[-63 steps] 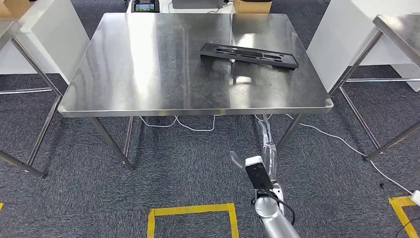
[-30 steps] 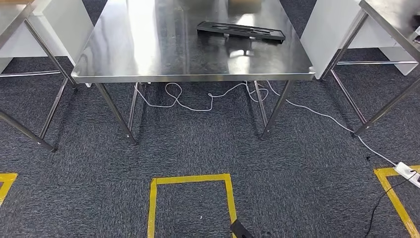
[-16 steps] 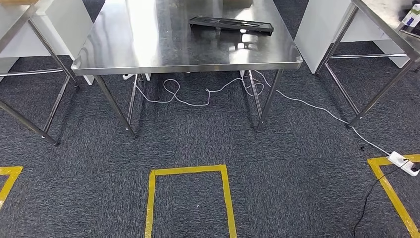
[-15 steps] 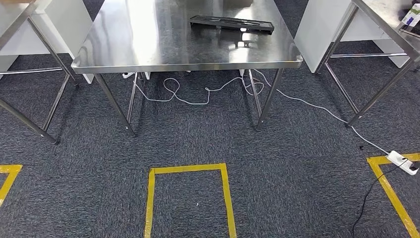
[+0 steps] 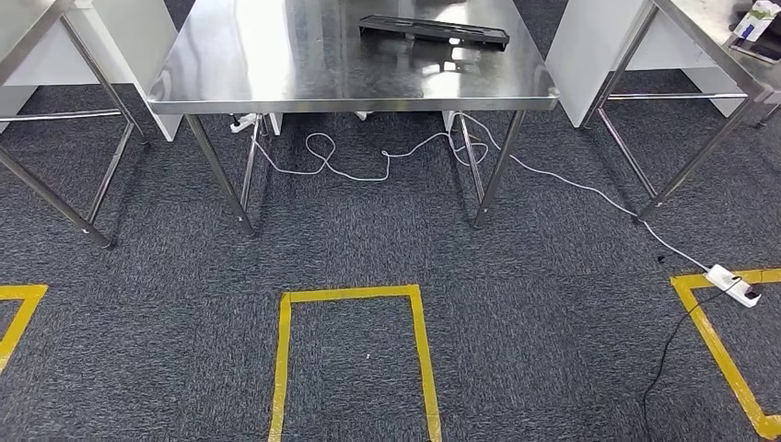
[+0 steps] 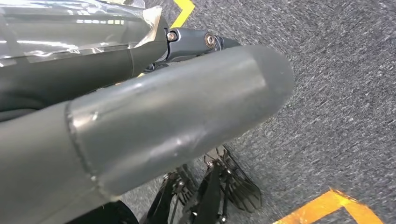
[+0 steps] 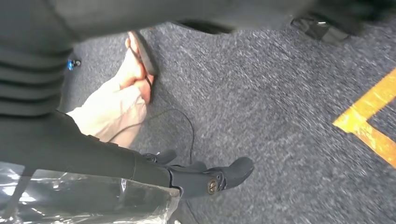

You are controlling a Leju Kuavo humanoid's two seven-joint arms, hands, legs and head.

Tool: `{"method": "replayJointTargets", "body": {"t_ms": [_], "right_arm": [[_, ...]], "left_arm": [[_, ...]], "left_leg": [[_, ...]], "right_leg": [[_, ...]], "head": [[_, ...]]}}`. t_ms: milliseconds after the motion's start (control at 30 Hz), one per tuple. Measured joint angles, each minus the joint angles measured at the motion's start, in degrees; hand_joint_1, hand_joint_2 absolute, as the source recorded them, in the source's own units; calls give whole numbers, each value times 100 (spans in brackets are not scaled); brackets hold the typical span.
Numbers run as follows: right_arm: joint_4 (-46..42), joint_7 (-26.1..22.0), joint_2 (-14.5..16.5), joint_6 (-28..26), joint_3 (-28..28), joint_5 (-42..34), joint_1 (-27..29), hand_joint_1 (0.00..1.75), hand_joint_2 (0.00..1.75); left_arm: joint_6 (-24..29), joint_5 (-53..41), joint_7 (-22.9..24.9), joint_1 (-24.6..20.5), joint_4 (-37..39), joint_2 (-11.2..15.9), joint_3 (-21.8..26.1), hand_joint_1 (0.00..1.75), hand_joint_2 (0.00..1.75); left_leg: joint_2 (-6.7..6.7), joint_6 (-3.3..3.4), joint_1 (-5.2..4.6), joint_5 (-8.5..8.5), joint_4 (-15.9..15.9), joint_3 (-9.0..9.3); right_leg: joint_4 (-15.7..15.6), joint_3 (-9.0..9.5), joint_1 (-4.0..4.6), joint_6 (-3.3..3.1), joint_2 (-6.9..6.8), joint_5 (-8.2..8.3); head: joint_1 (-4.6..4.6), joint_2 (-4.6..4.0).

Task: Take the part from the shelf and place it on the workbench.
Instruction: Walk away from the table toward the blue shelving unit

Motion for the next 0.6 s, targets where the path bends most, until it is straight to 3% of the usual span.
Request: {"method": "replayJointTargets", "body": {"t_ms": [67,133,167,233,300,333,367,400,467,533,600], "right_arm": [[9,119,-3,20,-33,-32,30,0,0],[24,203,-17,50,-82,-75,84,0,0],[30,215,-30,69,-106,-93,105,0,0],[39,189,-48,103,-135,-89,133,0,0],[40,142,-61,117,-145,-55,146,0,0],[40,125,-68,119,-148,-35,148,0,0],[40,111,-75,122,-151,-10,147,0,0],[40,97,-81,127,-154,15,141,0,0],[40,62,-85,140,-155,53,117,0,0],[39,19,-82,146,-155,62,78,0,0],[38,-30,-79,136,-160,49,32,0,0]], "left_arm": [[-15,-49,-5,-1,0,7,-20,0,0],[-7,-54,-16,4,0,20,-32,0,0],[-3,-30,-27,6,0,27,-32,0,0],[7,54,-46,9,0,37,-15,0,0],[32,126,-51,9,0,35,10,0,0],[56,150,-47,9,0,34,21,0,0],[79,169,-41,8,0,34,31,0,0],[98,192,-35,8,0,33,44,0,0],[109,215,-29,5,0,33,75,0,0],[104,211,-32,-14,0,31,95,0,0],[94,186,-32,-27,1,27,98,0,0]], "left_leg": [[2,-66,-7,82,22,-46],[-11,-132,3,138,30,-75],[-25,-166,14,51,87,-118],[-53,-228,45,-431,479,-260],[-61,-281,66,-962,1108,-402],[-62,-303,75,-1072,1385,-431],[-62,-321,87,-1077,1565,-407],[-61,-337,102,-992,1616,-314],[-60,-349,138,-683,1176,112],[-82,-335,146,-648,433,634],[-111,-277,109,-736,25,850]], "right_leg": [[-385,176,42,-63,8,-54],[-395,99,17,-139,4,19],[-394,56,-10,-200,-5,70],[-406,-49,-61,-324,-23,205],[-396,-169,-39,-372,-29,324],[-382,-246,-33,-367,-30,380],[-361,-334,-29,-356,-33,434],[-328,-432,-29,-340,-35,488],[-245,-609,-37,-300,-34,566],[-164,-736,-31,-237,-29,633],[-145,-779,-20,-154,-32,721]], "head": [[-3,0],[-3,0],[-8,0],[-20,0],[-25,0],[-26,0],[-25,0],[-26,0],[-27,0],[-26,0],[-13,0]]}}
